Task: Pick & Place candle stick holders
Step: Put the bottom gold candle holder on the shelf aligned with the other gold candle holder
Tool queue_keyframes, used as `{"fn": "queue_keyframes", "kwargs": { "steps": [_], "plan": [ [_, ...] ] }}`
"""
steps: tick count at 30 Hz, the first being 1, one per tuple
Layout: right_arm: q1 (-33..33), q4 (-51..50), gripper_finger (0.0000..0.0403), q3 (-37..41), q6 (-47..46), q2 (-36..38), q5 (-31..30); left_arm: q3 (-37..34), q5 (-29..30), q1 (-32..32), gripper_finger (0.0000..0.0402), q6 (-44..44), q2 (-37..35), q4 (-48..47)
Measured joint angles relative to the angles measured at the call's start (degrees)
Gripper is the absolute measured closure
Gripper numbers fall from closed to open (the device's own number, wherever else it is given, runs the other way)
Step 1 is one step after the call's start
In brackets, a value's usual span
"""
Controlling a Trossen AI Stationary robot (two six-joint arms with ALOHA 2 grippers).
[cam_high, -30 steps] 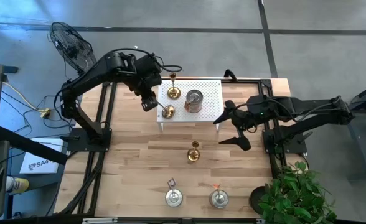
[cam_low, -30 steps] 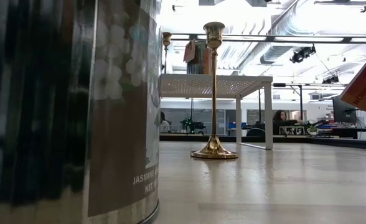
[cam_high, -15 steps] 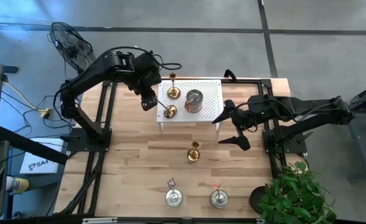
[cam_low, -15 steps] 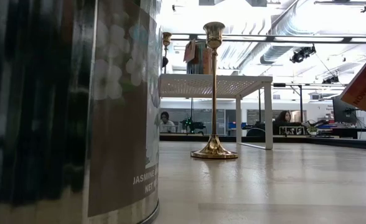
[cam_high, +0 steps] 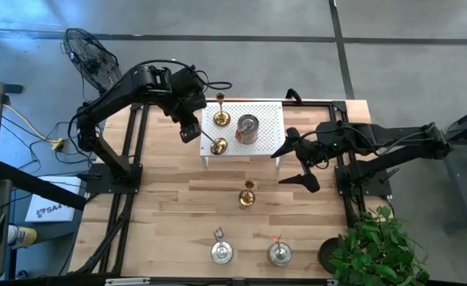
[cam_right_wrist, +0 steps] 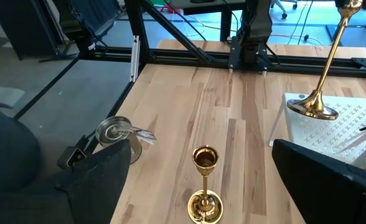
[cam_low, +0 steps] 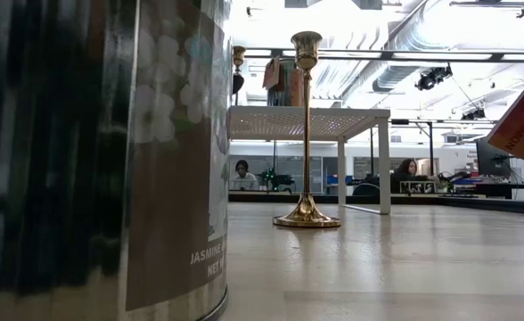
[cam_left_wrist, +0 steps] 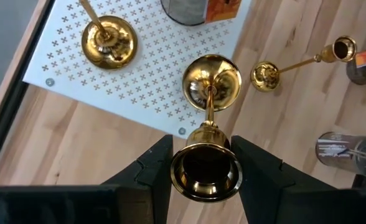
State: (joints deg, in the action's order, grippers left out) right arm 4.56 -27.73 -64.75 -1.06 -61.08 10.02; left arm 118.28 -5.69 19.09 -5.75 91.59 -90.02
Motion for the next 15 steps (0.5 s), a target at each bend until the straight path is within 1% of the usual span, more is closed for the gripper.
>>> {"fn": "queue_keyframes", "kwargs": {
  "steps": [4, 11, 13, 15],
  "plan": [
    [0.0, 0.0, 0.0018, 0.0, 0.0, 0.0, -0.8, 0.0, 0.0, 0.0, 0.0266, 1.0, 0.1, 0.0],
    [0.0, 0.0, 0.0018, 0.0, 0.1, 0.0, -2.8, 0.0, -0.1, -2.3, 0.0266, 1.0, 1.9, 0.0],
    [0.0, -0.1, 0.0018, 0.0, 0.7, 0.0, -3.0, 0.1, 0.8, -3.0, 0.0266, 1.0, 2.4, 0.0],
    [0.0, -0.3, 0.0018, 0.0, 1.1, -0.1, -3.0, 0.0, 0.4, -3.1, 0.0266, 1.0, 2.7, 0.6]
  ]
}}
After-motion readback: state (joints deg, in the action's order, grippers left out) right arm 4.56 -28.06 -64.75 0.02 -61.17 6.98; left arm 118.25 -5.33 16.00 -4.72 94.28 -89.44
